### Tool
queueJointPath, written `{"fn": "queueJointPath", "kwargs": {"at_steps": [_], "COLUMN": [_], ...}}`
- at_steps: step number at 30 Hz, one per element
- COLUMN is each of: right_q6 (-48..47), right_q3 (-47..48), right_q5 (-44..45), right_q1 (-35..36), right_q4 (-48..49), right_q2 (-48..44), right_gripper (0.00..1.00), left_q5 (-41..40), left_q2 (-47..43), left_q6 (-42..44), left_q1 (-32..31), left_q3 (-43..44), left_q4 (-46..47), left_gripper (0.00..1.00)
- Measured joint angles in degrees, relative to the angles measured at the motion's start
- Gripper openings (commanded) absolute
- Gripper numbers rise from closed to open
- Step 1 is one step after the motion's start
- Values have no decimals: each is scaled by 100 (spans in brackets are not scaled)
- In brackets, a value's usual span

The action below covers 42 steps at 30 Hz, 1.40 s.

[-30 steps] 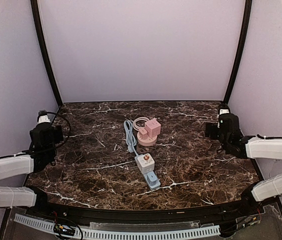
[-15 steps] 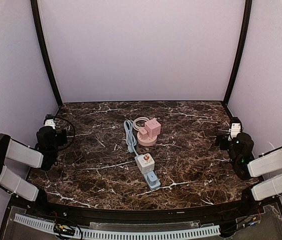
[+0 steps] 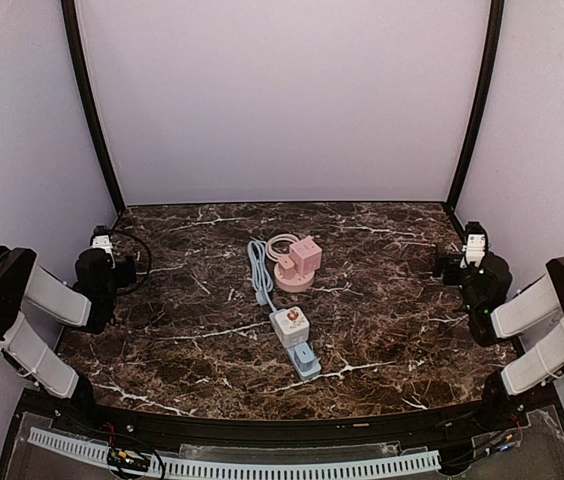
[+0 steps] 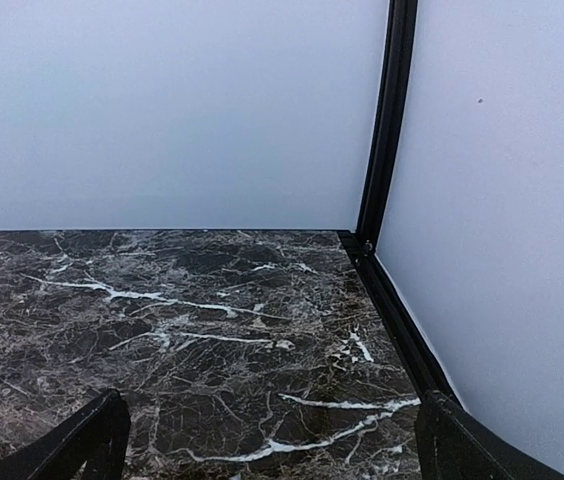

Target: Insert the plug

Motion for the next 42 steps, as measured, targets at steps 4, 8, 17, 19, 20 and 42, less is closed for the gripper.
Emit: {"fn": "queueJointPath", "kwargs": {"at_steps": [4, 8, 17, 19, 20, 42], "right_q6": [37, 44, 79, 81, 83, 151], "right_q3": [92, 92, 92, 92, 92, 94], "right_q5": [-308, -575, -850, -861, -861, -970], "right_q1": [-181, -249, -358, -361, -361, -400], "right_q4": [155, 271, 546, 557, 557, 549], "right_q2": [409, 494, 660, 660, 660, 660], "right_gripper": [99, 99, 99, 99, 99, 99], "left_q5": [190, 367, 616, 616, 616, 616], "left_q2": [2, 2, 238, 249, 249, 249], "left_q6": [-46, -72, -20, -17, -17, -17], "left_q1": [129, 188, 186, 186, 186, 186], "left_q3": [170, 208, -39, -59, -61, -61], "left_q4": [-37, -83, 365, 428, 457, 629], "left_gripper": [96, 95, 99, 99, 99, 99]}}
